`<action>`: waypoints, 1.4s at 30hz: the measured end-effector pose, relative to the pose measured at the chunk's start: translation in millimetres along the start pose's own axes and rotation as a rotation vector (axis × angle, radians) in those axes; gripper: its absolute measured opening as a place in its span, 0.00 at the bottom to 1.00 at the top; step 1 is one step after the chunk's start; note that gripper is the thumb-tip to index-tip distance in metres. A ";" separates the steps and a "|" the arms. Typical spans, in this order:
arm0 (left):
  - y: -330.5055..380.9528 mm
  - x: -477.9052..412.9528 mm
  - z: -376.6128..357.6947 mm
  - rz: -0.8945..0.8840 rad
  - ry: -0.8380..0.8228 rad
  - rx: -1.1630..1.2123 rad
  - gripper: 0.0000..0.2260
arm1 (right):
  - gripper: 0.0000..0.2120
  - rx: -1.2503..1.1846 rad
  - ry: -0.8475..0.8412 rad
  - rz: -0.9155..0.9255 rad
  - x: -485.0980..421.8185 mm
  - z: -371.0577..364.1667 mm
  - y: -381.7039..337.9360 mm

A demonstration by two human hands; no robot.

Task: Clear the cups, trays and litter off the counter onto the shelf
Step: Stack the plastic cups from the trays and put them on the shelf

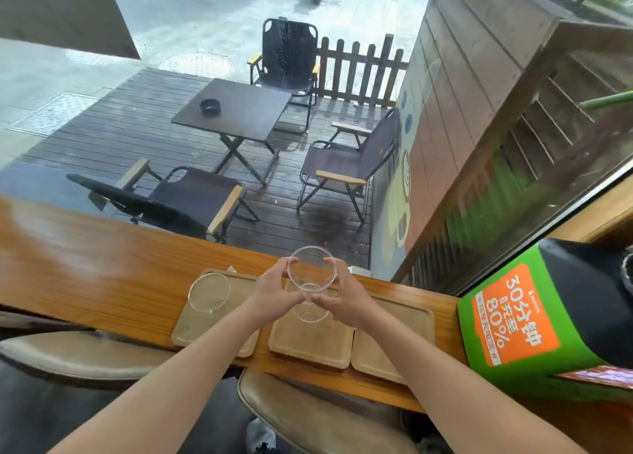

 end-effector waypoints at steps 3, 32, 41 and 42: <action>-0.8 -1.3 1.8 0.003 -0.003 -0.006 0.31 | 0.39 0.010 0.000 0.006 -2.4 -1.3 -2.5; -40.1 1.8 -12.0 0.139 -0.136 -0.058 0.30 | 0.40 0.080 -0.019 -0.059 -21.1 -23.7 19.9; -53.8 -4.3 -29.0 0.211 -0.139 -0.087 0.27 | 0.38 0.116 -0.002 -0.106 -30.0 -27.1 27.4; -54.9 -4.5 -30.0 0.217 -0.140 -0.092 0.27 | 0.38 0.126 -0.006 -0.116 -31.0 -27.3 28.9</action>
Point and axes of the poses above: each hand's wrist, its own x-axis away from the middle knuckle, its own z-axis out of the back of the hand, y = z × x, the point moved 4 cm from there along -x, towards the middle knuckle, and after that the axes turned 12 degrees about -z, right-handed, at the moved point
